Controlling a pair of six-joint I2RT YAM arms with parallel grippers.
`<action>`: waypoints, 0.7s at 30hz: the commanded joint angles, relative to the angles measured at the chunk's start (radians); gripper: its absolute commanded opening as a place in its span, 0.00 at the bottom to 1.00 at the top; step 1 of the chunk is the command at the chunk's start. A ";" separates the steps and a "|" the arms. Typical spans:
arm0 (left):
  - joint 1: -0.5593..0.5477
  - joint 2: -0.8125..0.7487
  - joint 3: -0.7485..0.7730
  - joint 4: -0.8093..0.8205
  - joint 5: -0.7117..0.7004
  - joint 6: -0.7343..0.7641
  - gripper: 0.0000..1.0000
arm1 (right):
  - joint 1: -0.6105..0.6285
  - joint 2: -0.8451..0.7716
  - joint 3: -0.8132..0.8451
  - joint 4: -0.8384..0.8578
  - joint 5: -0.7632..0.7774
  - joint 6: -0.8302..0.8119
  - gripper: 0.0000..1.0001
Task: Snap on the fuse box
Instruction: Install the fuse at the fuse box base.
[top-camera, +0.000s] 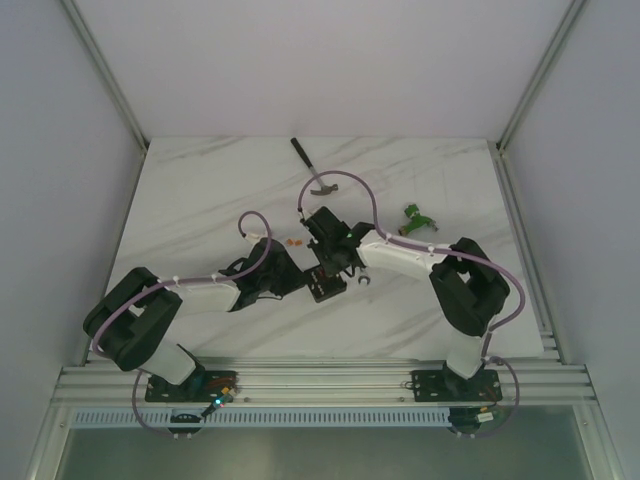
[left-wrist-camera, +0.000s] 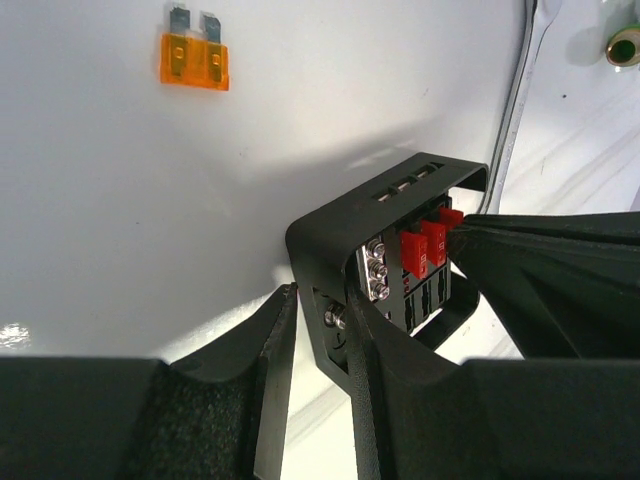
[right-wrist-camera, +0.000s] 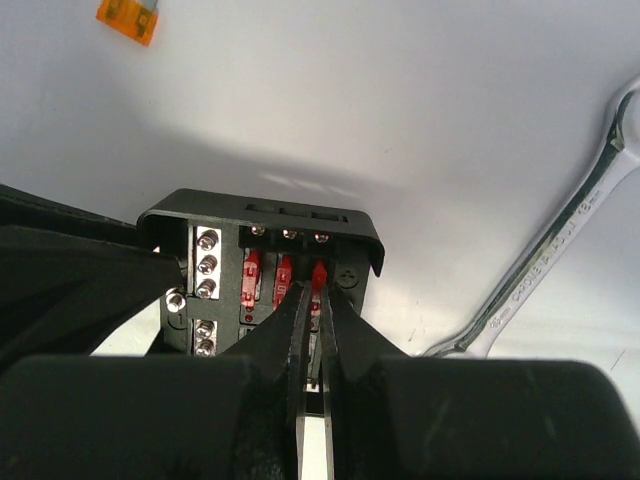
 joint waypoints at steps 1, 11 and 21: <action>0.025 0.014 -0.042 -0.166 -0.089 0.025 0.34 | -0.042 0.297 -0.088 -0.211 -0.001 -0.024 0.00; 0.025 0.022 -0.032 -0.164 -0.090 0.030 0.34 | 0.028 0.341 -0.089 -0.250 -0.007 -0.004 0.00; 0.027 -0.015 -0.048 -0.164 -0.088 0.037 0.34 | 0.051 0.172 -0.195 -0.275 0.031 0.078 0.00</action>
